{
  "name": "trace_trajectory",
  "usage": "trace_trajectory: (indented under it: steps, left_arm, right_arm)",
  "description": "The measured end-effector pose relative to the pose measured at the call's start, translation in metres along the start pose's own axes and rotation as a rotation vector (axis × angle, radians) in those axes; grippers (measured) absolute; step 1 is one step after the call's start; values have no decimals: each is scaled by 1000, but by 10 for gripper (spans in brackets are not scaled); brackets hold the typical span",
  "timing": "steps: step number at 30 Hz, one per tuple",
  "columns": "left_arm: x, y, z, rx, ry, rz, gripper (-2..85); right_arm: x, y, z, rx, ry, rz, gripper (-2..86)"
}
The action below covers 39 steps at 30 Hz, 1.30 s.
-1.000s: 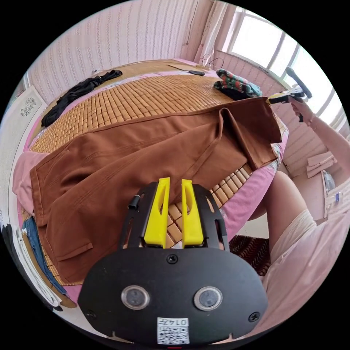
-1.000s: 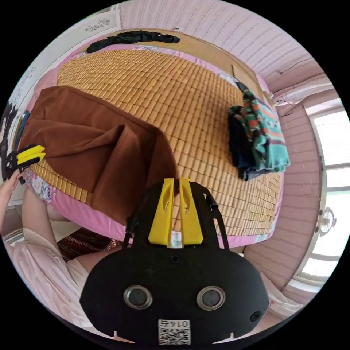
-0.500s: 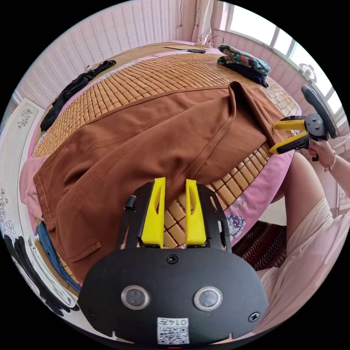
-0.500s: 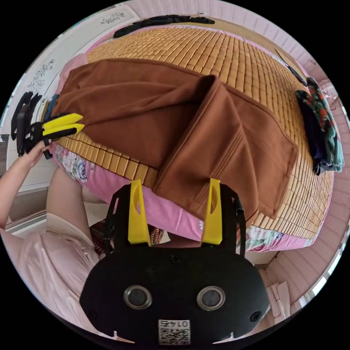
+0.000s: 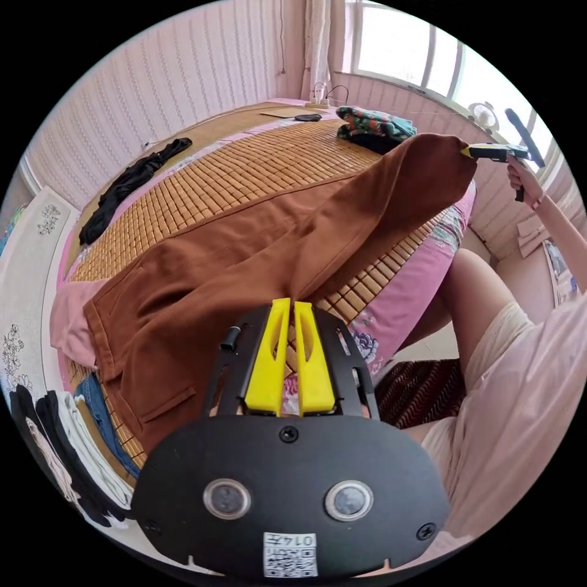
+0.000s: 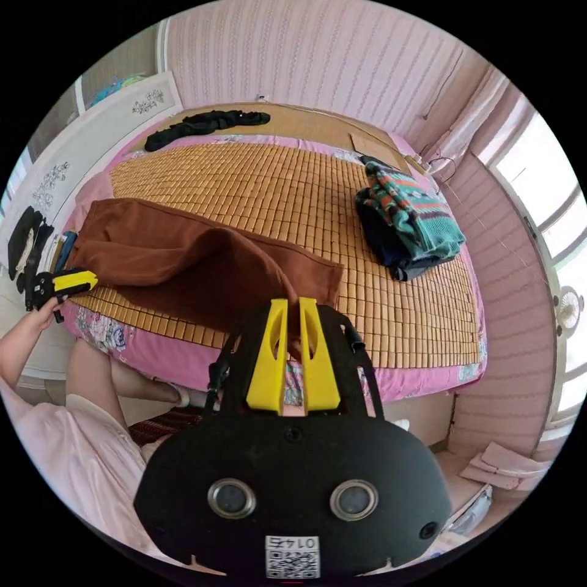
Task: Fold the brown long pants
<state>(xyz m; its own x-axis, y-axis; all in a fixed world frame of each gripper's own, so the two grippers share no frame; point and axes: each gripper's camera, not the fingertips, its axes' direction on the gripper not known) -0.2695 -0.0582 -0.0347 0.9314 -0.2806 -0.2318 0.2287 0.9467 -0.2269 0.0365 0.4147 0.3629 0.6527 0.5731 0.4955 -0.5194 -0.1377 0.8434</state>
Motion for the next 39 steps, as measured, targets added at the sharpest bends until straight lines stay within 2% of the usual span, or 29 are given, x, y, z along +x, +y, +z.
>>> trace_trajectory:
  steps: [3, 7, 11, 17, 19, 21, 24, 27, 29, 30, 32, 35, 39]
  left_arm:
    - [5, 40, -18, -5, 121, 8, -3]
    - [2, 96, -5, -81, 293, -178, 21]
    - [9, 105, -13, -101, 300, -168, 32]
    - [-1, 44, -32, -8, 129, -103, 48]
    - [-1, 2, -17, -20, 51, -73, 55]
    - [-2, -30, 0, -31, 20, -80, 58]
    - [0, -80, 31, -67, 2, -103, 62]
    - [5, -118, 68, -131, -48, -117, 75]
    - [7, -134, 91, -209, -48, -122, 77]
    - [9, -141, 98, -235, -36, -89, 73]
    - [4, -149, 99, -197, -3, -105, 64]
    - [-6, -160, 102, -188, 48, -166, 61]
    - [-8, -177, 107, -147, 11, -174, 56]
  right_arm:
    - [28, 50, 0, -24, -26, 60, 40]
    - [43, 114, 59, -261, -53, 171, 88]
    - [52, 128, 82, -290, -106, 273, 136]
    - [40, 70, 115, -190, -91, 203, 109]
    - [29, 40, 142, -164, -99, 188, 95]
    - [20, 16, 163, -197, -81, 159, 94]
    - [15, -10, 187, -137, -18, 166, 88]
    - [16, -23, 252, -318, -45, 152, 81]
    - [24, -26, 256, -233, -73, 170, 57]
    - [32, -31, 260, -226, -10, 214, 25]
    - [39, -37, 277, -269, 74, 221, 10]
    - [41, -48, 288, -173, 109, 172, 1]
    - [44, -81, 312, -156, 172, 97, -4]
